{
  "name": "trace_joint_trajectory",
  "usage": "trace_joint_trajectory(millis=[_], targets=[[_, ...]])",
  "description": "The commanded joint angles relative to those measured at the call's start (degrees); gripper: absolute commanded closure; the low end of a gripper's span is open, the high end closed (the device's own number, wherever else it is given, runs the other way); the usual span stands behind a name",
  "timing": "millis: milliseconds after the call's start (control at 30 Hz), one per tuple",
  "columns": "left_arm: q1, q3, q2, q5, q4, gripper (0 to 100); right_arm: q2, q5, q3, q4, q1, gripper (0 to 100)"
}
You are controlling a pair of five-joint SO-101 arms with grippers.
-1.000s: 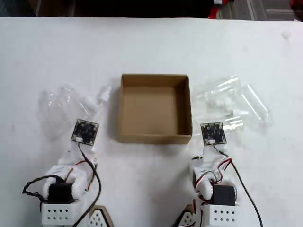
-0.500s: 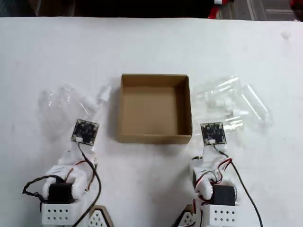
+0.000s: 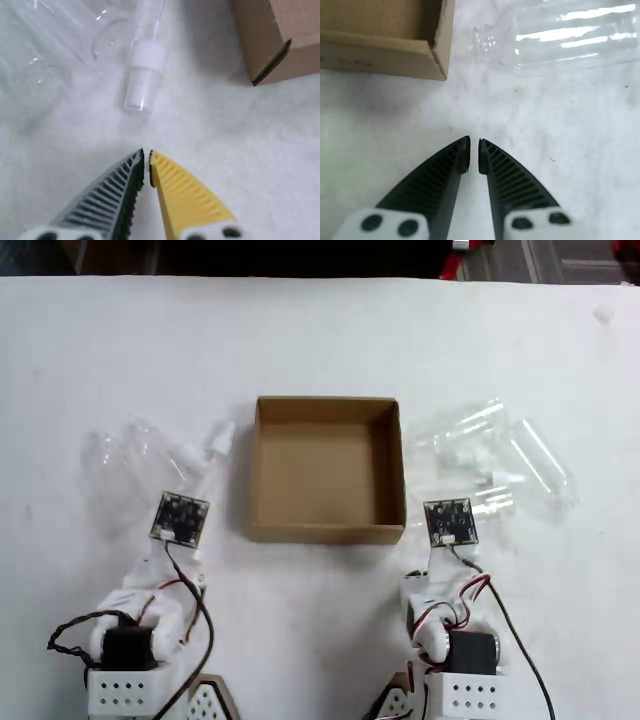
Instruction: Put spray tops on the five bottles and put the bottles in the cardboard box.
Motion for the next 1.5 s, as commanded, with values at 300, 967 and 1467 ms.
trace_joint_trajectory(millis=[300, 967, 1467], targets=[[-0.22, 0.09, 0.13, 0.79, -8.44, 97, -0.04, -0.09, 0.44, 0.04, 0.31, 97.9], [-0.22, 0.09, 0.13, 0.88, -8.35, 97, -0.04, -0.09, 0.44, 0.04, 0.31, 97.9], [-0.22, 0.09, 0.13, 0.88, -8.26, 97, -0.13, -0.09, 0.44, -20.09, 0.31, 97.7]])
